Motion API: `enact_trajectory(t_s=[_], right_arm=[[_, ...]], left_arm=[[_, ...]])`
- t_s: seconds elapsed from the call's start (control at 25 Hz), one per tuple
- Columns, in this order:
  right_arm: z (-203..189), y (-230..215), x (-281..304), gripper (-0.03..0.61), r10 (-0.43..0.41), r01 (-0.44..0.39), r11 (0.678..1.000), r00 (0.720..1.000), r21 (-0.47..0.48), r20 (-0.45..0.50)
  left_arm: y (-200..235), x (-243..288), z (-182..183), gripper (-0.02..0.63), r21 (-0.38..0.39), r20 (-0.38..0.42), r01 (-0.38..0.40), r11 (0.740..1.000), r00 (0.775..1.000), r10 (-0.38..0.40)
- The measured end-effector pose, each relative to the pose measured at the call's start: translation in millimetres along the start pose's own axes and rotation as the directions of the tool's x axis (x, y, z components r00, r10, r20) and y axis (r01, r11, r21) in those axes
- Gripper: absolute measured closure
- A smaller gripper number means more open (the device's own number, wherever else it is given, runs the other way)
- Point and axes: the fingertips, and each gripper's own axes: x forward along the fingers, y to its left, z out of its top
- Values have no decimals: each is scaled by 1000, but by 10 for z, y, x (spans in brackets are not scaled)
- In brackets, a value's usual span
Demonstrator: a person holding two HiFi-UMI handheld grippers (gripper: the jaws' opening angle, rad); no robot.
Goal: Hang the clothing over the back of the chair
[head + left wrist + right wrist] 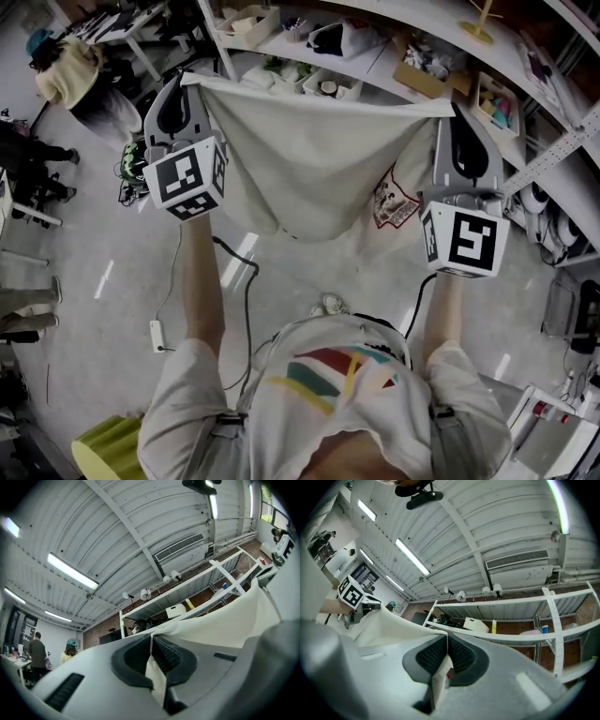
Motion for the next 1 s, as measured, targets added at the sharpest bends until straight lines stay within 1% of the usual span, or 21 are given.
enact_trajectory(t_s=[0.2,0.32,0.4,0.48,0.64,0.84,1.0], right_arm=[[424,-236,287,568,-40,44,997,996,-60,77],[703,-333,428,568,-64,74,993,991,-87,116],[834,-385,507,568,-77,91,990,989,-109,125],[887,-426,575,568,-94,109,985,989,-131,116],[788,-443,630,568,-124,133,979,990,-153,64],[599,-403,505,568,-139,136,979,990,-152,-9],[576,-206,302,568,-102,94,982,994,-166,-42]], left_arm=[[67,508,383,600,18,42,49,999,998,-49],[142,760,608,600,30,62,63,998,996,-65],[163,930,717,600,45,63,68,997,995,-71],[155,1097,777,600,56,52,76,996,996,-78],[82,1302,735,600,92,28,81,992,996,-84],[-63,1304,547,600,72,12,108,992,994,-109],[-161,1324,317,600,52,-19,132,990,991,-131]])
